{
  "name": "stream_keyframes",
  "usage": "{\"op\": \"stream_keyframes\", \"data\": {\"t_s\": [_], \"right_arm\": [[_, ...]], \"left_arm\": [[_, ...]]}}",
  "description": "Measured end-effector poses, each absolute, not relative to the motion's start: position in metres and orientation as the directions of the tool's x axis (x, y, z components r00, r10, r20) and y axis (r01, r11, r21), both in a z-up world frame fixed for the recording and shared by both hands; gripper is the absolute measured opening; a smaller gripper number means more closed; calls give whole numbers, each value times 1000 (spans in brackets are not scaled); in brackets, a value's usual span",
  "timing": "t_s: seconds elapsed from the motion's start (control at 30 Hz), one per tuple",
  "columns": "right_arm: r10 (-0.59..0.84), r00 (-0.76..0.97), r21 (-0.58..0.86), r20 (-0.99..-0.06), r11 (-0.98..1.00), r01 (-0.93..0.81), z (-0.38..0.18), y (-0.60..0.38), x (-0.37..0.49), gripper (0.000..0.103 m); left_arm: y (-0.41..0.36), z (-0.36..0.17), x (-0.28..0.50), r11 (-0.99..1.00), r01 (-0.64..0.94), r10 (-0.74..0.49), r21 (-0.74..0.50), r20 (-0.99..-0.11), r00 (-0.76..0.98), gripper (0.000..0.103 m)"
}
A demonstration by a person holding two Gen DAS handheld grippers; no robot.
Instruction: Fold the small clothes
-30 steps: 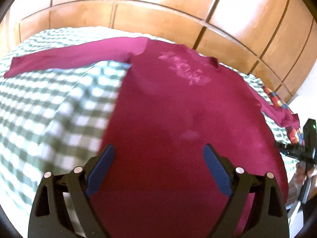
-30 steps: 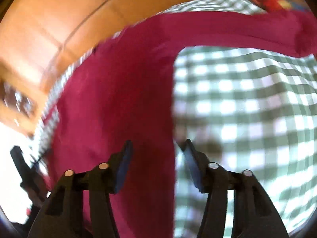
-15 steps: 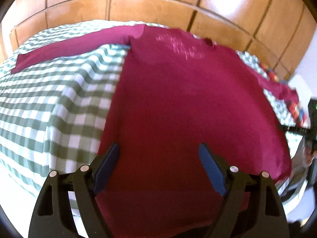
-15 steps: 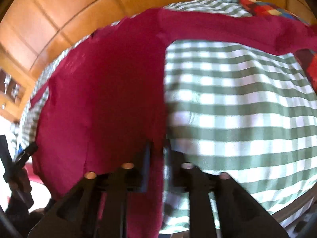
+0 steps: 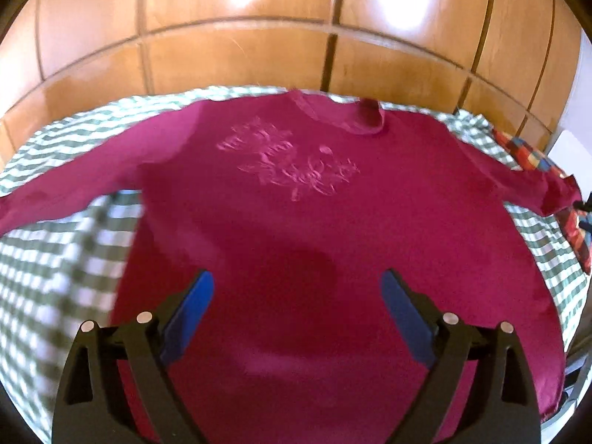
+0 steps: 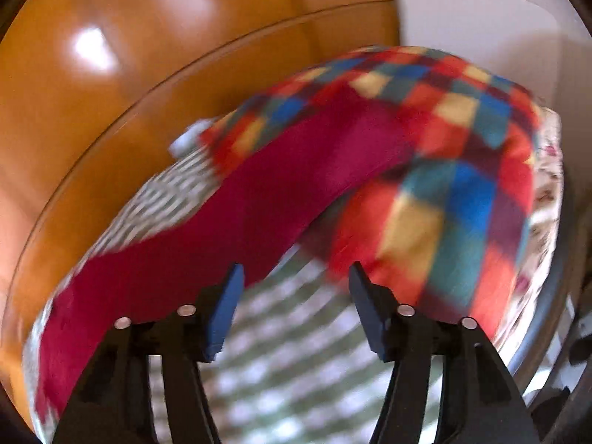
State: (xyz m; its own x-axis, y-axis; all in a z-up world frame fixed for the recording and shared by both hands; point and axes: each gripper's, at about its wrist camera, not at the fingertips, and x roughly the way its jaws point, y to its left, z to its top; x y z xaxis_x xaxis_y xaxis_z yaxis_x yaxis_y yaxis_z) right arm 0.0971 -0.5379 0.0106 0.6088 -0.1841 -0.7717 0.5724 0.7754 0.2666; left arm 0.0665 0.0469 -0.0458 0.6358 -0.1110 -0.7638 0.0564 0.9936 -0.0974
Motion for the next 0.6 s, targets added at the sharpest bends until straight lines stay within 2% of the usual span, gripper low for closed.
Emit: {"op": "stream_keyframes", "data": {"t_s": [0.13, 0.2, 0.23, 0.27, 0.3, 0.33, 0.43, 0.6], "right_arm": [[-167, 587, 330, -792, 692, 642, -7, -581, 119, 54], [-182, 571, 302, -800, 700, 647, -8, -584, 133, 51], [-197, 560, 275, -805, 713, 645, -6, -582, 139, 31], [-204, 546, 237, -813, 741, 629, -2, -578, 147, 18], [-217, 536, 210, -815, 752, 625, 2, -566, 150, 9], [-230, 534, 185, -813, 768, 613, 9, -560, 156, 5], [-208, 588, 176, -781, 831, 528, 36, -535, 167, 5], [-50, 710, 235, -702, 926, 297, 92, -441, 199, 5]], "left_arm": [[46, -64, 78, 994, 51, -105, -93, -792, 601, 95], [46, -65, 77, 992, 63, -123, -107, -788, 603, 99], [46, -66, 77, 992, 64, -128, -111, -788, 602, 99], [45, -67, 78, 991, 65, -132, -117, -789, 600, 100], [45, -68, 78, 991, 65, -134, -119, -789, 600, 100], [44, -68, 78, 991, 65, -135, -119, -788, 600, 100], [43, -68, 79, 990, 66, -137, -122, -785, 604, 100], [45, -68, 79, 988, 67, -153, -141, -781, 606, 100]]}}
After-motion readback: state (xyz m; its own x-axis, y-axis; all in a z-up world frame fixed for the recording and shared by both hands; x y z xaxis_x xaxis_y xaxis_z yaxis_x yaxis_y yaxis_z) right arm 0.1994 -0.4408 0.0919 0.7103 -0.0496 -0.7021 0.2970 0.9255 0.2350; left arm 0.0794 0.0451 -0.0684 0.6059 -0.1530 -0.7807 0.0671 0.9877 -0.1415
